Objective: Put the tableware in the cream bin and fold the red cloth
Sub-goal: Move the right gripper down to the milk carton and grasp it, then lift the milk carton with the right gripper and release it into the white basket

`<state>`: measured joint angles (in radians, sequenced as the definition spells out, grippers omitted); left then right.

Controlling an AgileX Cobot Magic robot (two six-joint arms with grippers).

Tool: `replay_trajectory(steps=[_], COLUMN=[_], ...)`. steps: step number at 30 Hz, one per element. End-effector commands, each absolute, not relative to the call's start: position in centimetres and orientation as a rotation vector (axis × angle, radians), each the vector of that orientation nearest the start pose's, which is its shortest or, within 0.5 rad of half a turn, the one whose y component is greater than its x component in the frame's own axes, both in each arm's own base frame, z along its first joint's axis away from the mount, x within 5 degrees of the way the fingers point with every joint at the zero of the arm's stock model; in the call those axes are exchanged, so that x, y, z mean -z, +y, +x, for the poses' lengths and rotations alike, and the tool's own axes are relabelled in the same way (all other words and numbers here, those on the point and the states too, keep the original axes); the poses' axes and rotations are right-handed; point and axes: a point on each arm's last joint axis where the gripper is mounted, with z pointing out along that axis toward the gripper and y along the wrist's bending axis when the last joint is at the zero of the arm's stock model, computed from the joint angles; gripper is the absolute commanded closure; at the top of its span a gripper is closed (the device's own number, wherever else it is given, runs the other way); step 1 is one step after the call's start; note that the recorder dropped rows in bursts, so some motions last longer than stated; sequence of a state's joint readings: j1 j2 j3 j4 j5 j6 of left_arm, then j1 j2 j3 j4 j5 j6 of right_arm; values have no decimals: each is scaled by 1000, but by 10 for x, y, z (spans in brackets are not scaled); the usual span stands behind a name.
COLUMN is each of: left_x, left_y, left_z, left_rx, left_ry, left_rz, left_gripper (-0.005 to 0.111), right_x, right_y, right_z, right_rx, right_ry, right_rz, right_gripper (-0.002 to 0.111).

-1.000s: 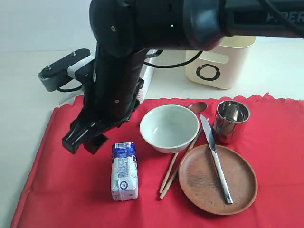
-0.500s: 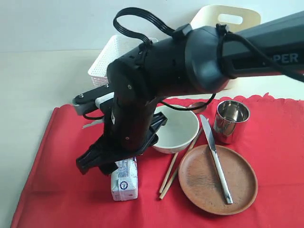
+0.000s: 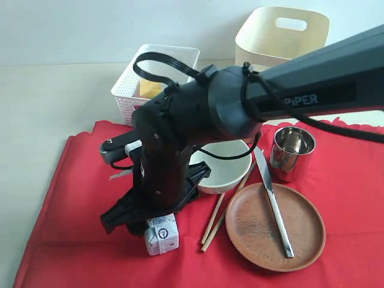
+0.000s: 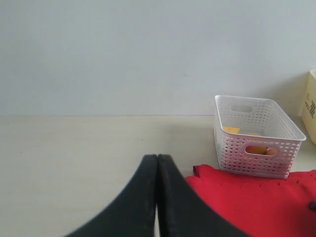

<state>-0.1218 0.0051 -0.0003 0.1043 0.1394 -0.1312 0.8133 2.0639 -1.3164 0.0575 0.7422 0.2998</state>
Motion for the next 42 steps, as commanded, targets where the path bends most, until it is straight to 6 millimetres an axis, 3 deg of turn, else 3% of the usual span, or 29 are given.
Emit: replay_trajectory(steps=[1, 8, 13, 18, 24, 35, 42], left_x=[-201, -201, -201, -201, -201, -201, -201], left_y=[-6, -6, -6, -6, -6, -6, -6], left_z=[56, 56, 56, 56, 56, 56, 56], left_rx=[115, 115, 115, 115, 115, 115, 115], left_ry=[1620, 1620, 1620, 1620, 1620, 1620, 1620], left_rz=[68, 68, 68, 68, 68, 68, 68], left_gripper=[106, 106, 106, 106, 106, 106, 106], right_x=[-119, -120, -120, -119, -122, -176, -213], right_y=[289, 293, 294, 296, 299, 310, 303], right_z=[268, 267, 267, 268, 270, 279, 304], right_rx=[-176, -240, -259, -291, -323, -443, -465], right_ry=[2938, 2917, 2905, 2901, 2862, 2691, 2566], right_rz=[-717, -771, -800, -769, -767, -839, -784], right_gripper=[42, 51, 82, 102, 108, 108, 108])
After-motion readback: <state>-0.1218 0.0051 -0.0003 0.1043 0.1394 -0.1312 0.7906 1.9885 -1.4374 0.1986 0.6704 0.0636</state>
